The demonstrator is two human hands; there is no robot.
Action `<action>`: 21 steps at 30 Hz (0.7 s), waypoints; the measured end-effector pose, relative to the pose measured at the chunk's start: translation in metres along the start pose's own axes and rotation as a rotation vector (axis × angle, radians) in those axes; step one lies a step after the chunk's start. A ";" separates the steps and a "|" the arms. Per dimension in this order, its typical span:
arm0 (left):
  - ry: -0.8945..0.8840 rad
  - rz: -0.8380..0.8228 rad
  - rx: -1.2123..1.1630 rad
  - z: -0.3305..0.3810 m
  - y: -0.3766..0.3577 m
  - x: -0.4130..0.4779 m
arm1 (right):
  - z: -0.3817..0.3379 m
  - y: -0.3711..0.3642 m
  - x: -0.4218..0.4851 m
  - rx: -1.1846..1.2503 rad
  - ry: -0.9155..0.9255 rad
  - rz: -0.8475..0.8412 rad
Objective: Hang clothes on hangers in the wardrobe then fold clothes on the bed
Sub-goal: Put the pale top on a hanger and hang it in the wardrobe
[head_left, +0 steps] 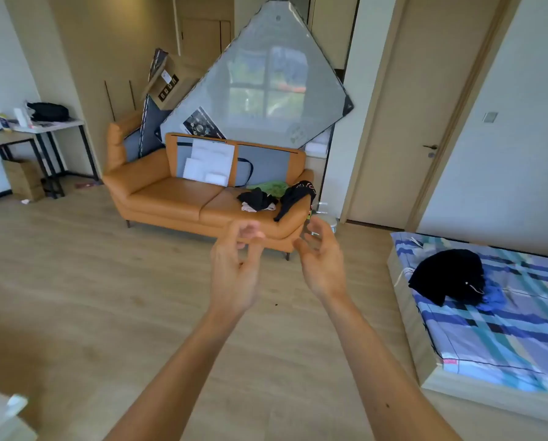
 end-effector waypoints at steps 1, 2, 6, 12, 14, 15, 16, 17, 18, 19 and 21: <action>0.018 0.008 -0.011 -0.009 0.003 0.008 | 0.003 -0.005 0.009 0.013 -0.017 0.012; 0.042 0.013 -0.006 -0.020 0.004 0.017 | 0.008 -0.010 0.018 0.037 -0.050 0.025; 0.125 0.015 -0.043 -0.067 0.004 0.045 | 0.023 -0.031 0.049 0.147 -0.107 0.051; 0.210 0.035 -0.105 -0.127 -0.009 0.088 | 0.073 -0.049 0.112 0.202 -0.171 0.057; 0.233 0.033 -0.111 -0.146 -0.019 0.104 | 0.091 -0.049 0.135 0.209 -0.183 0.061; 0.238 0.035 -0.111 -0.157 -0.026 0.116 | 0.101 -0.049 0.152 0.216 -0.184 0.059; 0.239 0.035 -0.111 -0.166 -0.033 0.128 | 0.109 -0.048 0.167 0.224 -0.187 0.058; 0.236 0.032 -0.110 -0.175 -0.040 0.140 | 0.118 -0.046 0.182 0.236 -0.195 0.055; 0.230 0.027 -0.098 -0.181 -0.048 0.152 | 0.125 -0.044 0.198 0.243 -0.202 0.043; 0.216 0.024 -0.086 -0.187 -0.057 0.165 | 0.133 -0.043 0.214 0.242 -0.202 0.028; 0.199 0.020 -0.083 -0.198 -0.074 0.192 | 0.143 -0.039 0.248 0.235 -0.195 -0.005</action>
Point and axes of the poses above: each hand's wrist, its own x-axis towards the middle knuckle, its own y-axis out of the back of the hand, z = x × y, the point moved 9 cm from there along x, towards the middle knuckle, and after that the axes turned 11 degrees about -z, right-handed, at the moved point
